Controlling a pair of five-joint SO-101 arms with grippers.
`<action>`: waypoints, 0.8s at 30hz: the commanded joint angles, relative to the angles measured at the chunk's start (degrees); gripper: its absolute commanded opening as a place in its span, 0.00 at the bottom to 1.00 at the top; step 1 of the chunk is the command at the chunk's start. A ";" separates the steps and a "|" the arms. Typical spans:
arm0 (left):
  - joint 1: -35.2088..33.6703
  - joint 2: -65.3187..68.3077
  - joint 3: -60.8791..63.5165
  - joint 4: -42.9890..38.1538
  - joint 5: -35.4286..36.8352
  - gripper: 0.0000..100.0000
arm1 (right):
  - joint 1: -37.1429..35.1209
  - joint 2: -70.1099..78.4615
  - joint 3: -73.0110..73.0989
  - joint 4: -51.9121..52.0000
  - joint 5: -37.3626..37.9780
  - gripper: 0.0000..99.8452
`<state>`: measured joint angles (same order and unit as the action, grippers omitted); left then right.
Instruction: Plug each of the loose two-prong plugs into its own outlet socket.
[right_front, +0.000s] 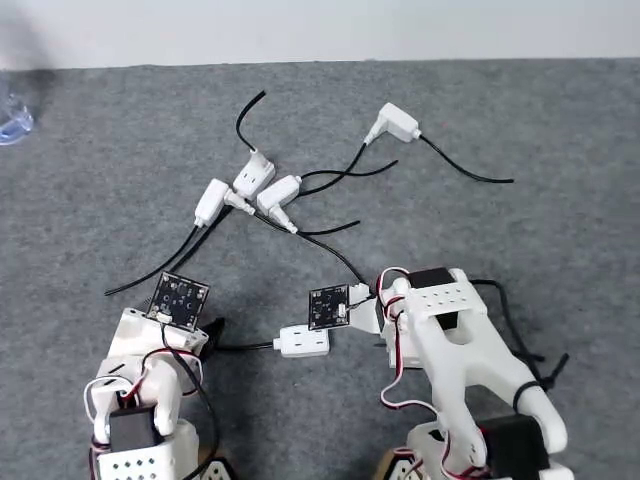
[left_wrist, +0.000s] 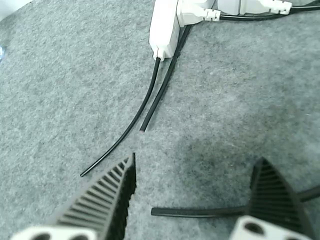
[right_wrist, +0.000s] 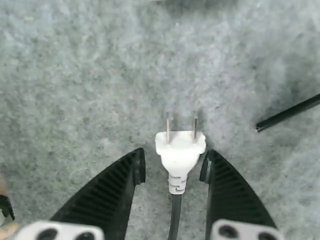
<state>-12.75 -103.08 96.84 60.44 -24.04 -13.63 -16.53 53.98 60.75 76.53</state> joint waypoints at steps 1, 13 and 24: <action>0.00 -1.05 -0.48 -0.26 0.35 0.34 | 0.04 -1.27 -0.26 0.31 0.62 0.18; 0.00 -1.05 -0.48 -0.26 0.35 0.34 | 0.04 -1.36 4.92 -8.04 3.52 0.10; 2.64 -1.23 -0.57 -0.26 0.62 0.34 | -0.04 -3.74 2.37 -3.12 3.34 0.01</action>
<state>-12.57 -103.08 96.84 60.44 -24.04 -13.27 -18.55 58.46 53.36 79.43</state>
